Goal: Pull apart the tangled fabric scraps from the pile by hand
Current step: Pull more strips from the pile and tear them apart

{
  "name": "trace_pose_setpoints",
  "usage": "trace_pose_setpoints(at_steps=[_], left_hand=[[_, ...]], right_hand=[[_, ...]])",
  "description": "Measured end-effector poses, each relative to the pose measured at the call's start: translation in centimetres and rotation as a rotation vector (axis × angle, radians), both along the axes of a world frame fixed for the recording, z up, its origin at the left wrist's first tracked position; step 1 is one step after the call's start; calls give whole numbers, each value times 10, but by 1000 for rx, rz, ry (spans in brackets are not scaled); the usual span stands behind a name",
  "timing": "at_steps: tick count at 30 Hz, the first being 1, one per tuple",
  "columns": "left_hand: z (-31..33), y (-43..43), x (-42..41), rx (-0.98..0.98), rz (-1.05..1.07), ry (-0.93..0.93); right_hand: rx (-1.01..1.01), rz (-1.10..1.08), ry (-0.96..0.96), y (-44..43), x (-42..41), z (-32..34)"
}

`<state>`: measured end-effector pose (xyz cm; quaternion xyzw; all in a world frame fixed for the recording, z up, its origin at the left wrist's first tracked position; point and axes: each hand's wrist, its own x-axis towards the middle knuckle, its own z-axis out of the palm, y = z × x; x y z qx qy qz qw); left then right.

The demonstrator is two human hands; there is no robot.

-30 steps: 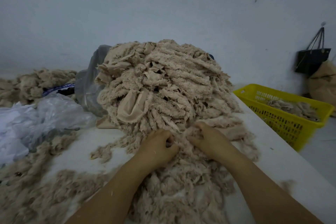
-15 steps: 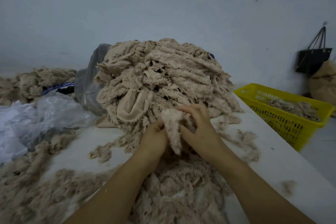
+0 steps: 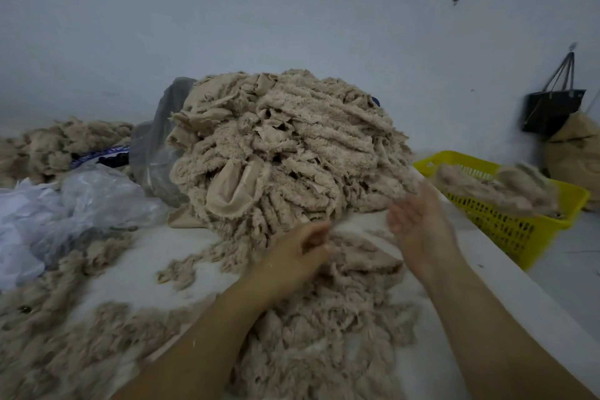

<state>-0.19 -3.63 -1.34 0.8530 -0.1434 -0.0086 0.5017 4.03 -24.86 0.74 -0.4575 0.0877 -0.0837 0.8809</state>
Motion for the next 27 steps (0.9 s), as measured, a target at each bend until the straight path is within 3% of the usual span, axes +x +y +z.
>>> trace_pose_setpoints(at_steps=[3,6,7,9,13,15,17,19,21,24,27], left_hand=[[-9,-2,4,391,-54,-110],[-13,3,7,412,48,-113],[-14,5,7,363,67,-101],[-14,7,7,247,79,-132],[-8,8,0,1,-31,-102],[-5,10,-2,17,-77,-68],[-2,13,0,131,-30,-92],[1,18,3,283,128,-154],[7,17,1,315,234,-256],[12,0,-7,144,93,-312],[11,-15,-12,-21,34,-247]], right_hand=[[-987,185,-48,21,-3,-15],[-1630,407,-97,26,-1,-27],[-1747,405,-126,27,-2,-28],[-1631,338,-187,26,-4,-27],[-752,206,-35,21,-9,-12],[-434,198,-7,19,-10,-5],[-276,191,-21,16,-11,0],[-224,198,-56,17,-14,4],[-329,174,-103,24,-18,6],[-553,153,-214,43,-28,5],[-647,314,-279,57,-35,3]])
